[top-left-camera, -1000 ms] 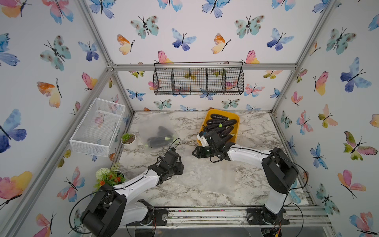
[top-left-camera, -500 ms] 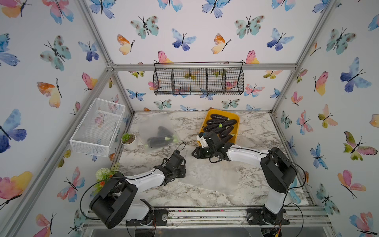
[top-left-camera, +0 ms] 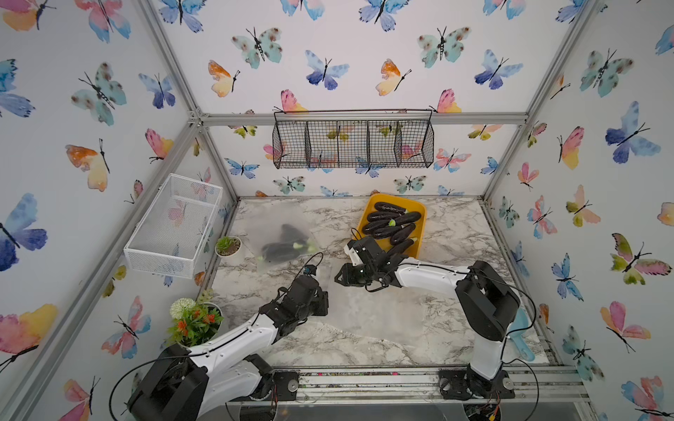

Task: Place the eggplant in a zip-top bag and seal the zipper
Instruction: Open the zipper food storage bag.

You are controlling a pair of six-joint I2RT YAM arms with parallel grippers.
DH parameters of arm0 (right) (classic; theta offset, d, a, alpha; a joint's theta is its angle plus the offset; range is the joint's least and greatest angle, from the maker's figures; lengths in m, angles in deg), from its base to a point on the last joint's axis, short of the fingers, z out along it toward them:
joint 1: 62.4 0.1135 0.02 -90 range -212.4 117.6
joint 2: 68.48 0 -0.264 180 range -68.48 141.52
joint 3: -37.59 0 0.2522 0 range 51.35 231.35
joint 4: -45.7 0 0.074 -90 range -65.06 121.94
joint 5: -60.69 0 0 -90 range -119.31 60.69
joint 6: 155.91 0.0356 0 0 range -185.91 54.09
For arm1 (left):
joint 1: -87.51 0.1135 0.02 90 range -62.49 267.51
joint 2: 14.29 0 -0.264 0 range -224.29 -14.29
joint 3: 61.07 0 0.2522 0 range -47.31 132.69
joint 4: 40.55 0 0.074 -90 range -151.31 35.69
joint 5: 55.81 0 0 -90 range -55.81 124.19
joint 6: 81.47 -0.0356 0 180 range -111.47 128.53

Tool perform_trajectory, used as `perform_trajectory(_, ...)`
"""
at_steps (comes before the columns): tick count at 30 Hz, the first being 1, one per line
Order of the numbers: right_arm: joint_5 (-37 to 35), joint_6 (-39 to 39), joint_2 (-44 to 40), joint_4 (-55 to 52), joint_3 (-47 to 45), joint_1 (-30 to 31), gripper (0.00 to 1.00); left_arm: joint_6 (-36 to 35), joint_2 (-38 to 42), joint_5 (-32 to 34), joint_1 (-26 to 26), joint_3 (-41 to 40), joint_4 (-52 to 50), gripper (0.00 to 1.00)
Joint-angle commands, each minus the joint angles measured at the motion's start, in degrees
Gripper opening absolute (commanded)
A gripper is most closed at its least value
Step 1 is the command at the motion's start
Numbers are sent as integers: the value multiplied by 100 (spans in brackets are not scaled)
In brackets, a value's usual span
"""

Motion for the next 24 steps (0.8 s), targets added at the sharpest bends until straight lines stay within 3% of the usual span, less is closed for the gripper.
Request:
perform_trajectory(1,-26,529,157,-205,195,105,33,-78,158,-160,-42,-225,12,0)
perform_trajectory(9,-64,859,522,-312,410,212,32,-114,400,-129,-264,-290,152,0)
perform_trajectory(24,-4,689,728,-513,487,218,27,-47,342,-66,-517,-395,450,0)
